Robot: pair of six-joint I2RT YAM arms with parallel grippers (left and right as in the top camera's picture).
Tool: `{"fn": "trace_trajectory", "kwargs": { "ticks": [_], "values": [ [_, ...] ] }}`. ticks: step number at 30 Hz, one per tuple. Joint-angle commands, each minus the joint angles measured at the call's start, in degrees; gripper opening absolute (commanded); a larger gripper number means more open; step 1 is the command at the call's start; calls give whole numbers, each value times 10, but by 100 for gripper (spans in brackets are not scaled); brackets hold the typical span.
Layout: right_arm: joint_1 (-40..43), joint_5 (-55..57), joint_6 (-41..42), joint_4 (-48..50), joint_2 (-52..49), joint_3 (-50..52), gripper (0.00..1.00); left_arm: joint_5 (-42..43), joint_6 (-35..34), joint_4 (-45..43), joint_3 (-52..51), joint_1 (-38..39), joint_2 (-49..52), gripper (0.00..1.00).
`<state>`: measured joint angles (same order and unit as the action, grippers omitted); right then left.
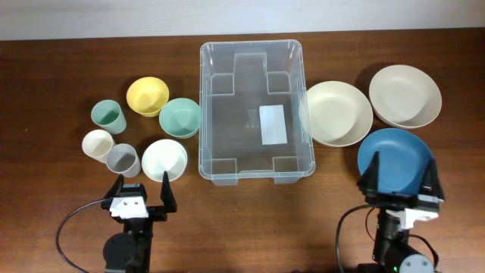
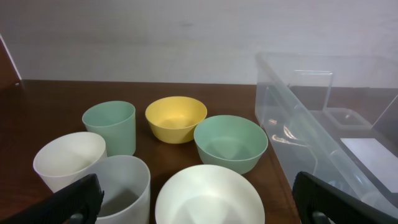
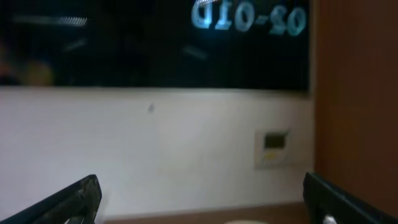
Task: Pack container
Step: 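Raise the right gripper and move it toward the cream bowls on the right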
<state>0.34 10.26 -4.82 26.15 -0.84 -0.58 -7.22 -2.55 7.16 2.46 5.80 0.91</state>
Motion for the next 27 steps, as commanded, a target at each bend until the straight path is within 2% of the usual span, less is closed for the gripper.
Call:
{"fn": "trace_trajectory", "kwargs": {
  "ticks": [1, 6, 13, 21, 24, 27],
  "values": [
    [1, 37, -35, 37, 4, 3, 99, 6, 11, 0, -5, -3, 1, 99],
    [1, 37, -56, 93, 4, 1, 99, 6, 11, 0, -5, -3, 1, 100],
    [1, 38, -74, 92, -37, -48, 99, 6, 11, 0, -5, -3, 1, 99],
    [5, 40, -73, 60, -271, -214, 99, 6, 11, 0, -5, -3, 1, 100],
    [18, 37, -67, -8, -378, -308, 99, 6, 11, 0, -5, -3, 1, 100],
    [32, 26, -68, -119, -487, -424, 99, 6, 11, 0, -5, -3, 1, 100]
  ]
}}
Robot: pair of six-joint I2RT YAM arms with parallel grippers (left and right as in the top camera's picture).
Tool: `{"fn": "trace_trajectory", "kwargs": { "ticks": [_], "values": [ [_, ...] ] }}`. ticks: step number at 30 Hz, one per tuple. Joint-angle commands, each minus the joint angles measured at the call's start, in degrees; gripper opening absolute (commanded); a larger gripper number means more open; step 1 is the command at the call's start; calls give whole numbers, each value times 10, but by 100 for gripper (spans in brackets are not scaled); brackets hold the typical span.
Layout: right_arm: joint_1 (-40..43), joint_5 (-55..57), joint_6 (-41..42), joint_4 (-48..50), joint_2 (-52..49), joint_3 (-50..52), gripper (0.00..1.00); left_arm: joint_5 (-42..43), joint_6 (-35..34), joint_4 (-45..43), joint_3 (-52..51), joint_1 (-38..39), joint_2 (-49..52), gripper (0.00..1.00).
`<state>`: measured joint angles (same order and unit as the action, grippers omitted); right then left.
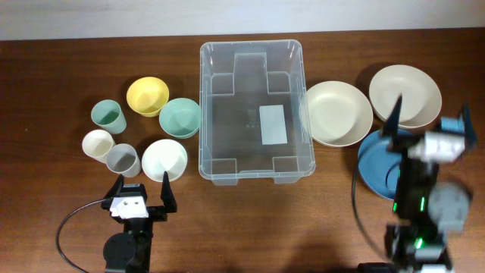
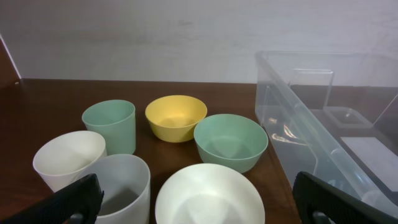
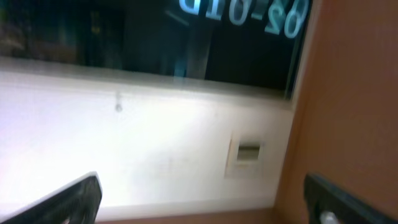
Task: Pack container
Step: 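Raise the right gripper and move it toward the cream bowls on the right, then lower the right gripper onto the rim of the front cream bowl and grasp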
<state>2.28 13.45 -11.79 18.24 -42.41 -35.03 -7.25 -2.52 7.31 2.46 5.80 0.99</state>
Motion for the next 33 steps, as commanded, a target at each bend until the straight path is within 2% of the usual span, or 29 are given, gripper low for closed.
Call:
{"fn": "trace_trajectory", "kwargs": {
  "ticks": [1, 5, 9, 16, 28, 30, 33],
  "values": [
    [19, -13, 2, -76, -104, -117, 99, 6, 11, -2, -5, -3, 0, 100],
    [54, -109, 3, -211, -240, -268, 99, 6, 11, -2, -5, -3, 0, 99],
    [60, -218, 2, -283, -330, -348, 99, 6, 11, -2, -5, -3, 0, 100],
    [60, -225, 2, -300, -423, -353, 99, 6, 11, -2, -5, -3, 0, 100],
    [61, -216, 3, -331, -514, -353, 99, 6, 11, -2, -5, -3, 0, 99],
    [61, -196, 33, -334, -530, -353, 100, 6, 11, -2, -5, -3, 0, 99],
    [61, -129, 121, -341, -557, -353, 93, 6, 11, -2, -5, -3, 0, 100]
  ]
}}
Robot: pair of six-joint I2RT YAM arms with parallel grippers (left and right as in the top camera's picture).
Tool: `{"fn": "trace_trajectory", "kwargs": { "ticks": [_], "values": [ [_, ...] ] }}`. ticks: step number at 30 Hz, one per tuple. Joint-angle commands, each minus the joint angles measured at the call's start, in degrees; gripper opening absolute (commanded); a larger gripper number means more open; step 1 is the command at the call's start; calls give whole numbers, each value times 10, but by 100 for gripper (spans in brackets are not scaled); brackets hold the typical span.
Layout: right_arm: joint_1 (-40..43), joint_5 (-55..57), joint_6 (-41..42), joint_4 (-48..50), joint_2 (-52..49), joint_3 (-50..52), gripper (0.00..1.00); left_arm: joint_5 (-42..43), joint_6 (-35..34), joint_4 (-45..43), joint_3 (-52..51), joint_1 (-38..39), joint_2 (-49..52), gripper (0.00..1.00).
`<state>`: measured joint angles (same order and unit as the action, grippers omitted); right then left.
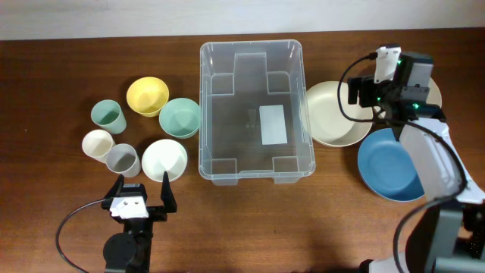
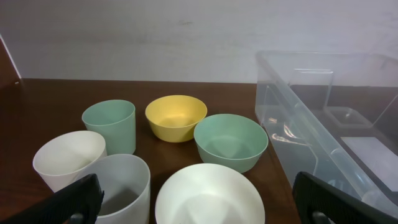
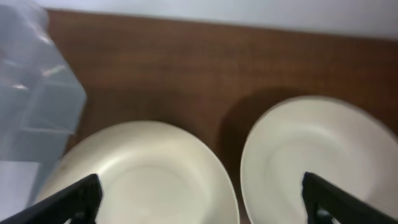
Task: Pack container
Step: 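Lower the right gripper onto the rim of the front cream bowl and grasp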
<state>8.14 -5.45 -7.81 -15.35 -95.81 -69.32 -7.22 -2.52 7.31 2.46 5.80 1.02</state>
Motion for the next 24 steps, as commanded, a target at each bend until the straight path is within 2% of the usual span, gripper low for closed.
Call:
{"fn": "trace_trajectory", "kwargs": {
  "ticks": [1, 7, 14, 24],
  "values": [
    [2, 77, 105, -9, -30, -10, 93, 6, 11, -2, -5, -3, 0, 100],
    [2, 92, 178, -43, -65, -10, 89, 6, 11, -2, -5, -3, 0, 99],
    [2, 92, 178, -102, -69, -10, 78, 6, 11, -2, -5, -3, 0, 100],
    [2, 92, 204, -134, -70, 3, 74, 6, 11, -2, -5, -3, 0, 100]
  ]
}}
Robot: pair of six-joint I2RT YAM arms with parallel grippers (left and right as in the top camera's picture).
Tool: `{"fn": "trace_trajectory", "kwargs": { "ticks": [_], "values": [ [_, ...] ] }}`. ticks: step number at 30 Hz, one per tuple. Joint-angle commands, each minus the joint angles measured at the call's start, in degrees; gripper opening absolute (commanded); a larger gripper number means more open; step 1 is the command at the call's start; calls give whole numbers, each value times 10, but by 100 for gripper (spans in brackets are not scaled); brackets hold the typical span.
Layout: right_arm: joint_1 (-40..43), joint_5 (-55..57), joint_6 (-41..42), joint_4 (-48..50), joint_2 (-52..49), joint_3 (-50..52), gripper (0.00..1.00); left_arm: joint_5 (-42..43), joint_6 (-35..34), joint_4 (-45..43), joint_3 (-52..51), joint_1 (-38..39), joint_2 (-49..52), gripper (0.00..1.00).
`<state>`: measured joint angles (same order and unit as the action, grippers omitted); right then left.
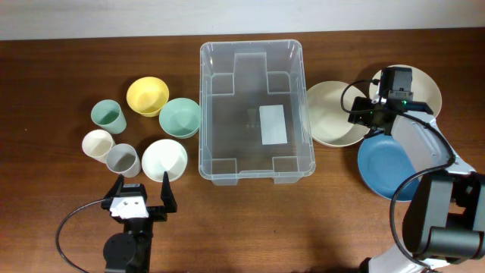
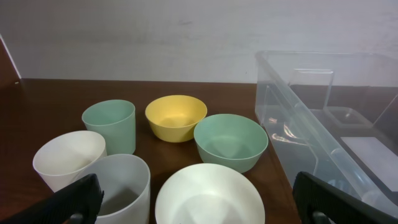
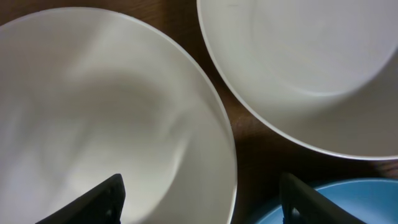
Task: Pack container
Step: 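Lower the right gripper onto the rim of the front cream bowl and grasp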
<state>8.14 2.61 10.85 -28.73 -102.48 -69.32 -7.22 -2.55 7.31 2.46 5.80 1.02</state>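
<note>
A clear plastic container (image 1: pixel 250 106) stands empty mid-table. To its right lie a cream plate (image 1: pixel 333 114), a second cream plate (image 1: pixel 420 102) and a blue plate (image 1: pixel 390 171). My right gripper (image 1: pixel 364 115) is open, low over the first cream plate's right rim (image 3: pixel 230 162), with one finger over the plate and the other (image 3: pixel 298 199) outside it. My left gripper (image 1: pixel 142 193) rests open at the table's near edge, just short of a white bowl (image 2: pixel 208 196).
Left of the container are a yellow bowl (image 1: pixel 147 95), a green bowl (image 1: pixel 179 117), a green cup (image 1: pixel 107 115), a white cup (image 1: pixel 98 143) and a grey cup (image 1: pixel 122 160). A white label (image 1: pixel 272 124) lies on the container's floor.
My right gripper was higher, looking down on both cream plates; now it is close over the right rim of the plate nearer the container. The left arm has not moved.
My right arm was parked at the near edge over the blue plate, its camera facing the wall. Then it stood raised over the blue plate. Then it was above the two cream plates, and now low at one's rim. No dish has moved.
</note>
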Motion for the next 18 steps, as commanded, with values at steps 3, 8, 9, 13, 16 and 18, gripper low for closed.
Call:
{"fn": "trace_trajectory", "kwargs": {
  "ticks": [3, 8, 9, 13, 16, 18],
  "values": [
    [2, 11, 17, 5, -4, 14, 72, 6, 11, -2, -5, -3, 0, 100],
    [2, 9, 17, 11, -26, 23, 70, 6, 11, -2, -5, -3, 0, 100],
    [2, 9, 17, 11, -32, 23, 70, 6, 11, -2, -5, -3, 0, 100],
    [2, 9, 17, 20, -56, 23, 70, 6, 11, -2, -5, -3, 0, 99],
    [2, 9, 17, 30, -71, 23, 70, 6, 11, -2, -5, -3, 0, 99],
    [2, 9, 17, 37, -78, 23, 70, 6, 11, -2, -5, -3, 0, 100]
  ]
}}
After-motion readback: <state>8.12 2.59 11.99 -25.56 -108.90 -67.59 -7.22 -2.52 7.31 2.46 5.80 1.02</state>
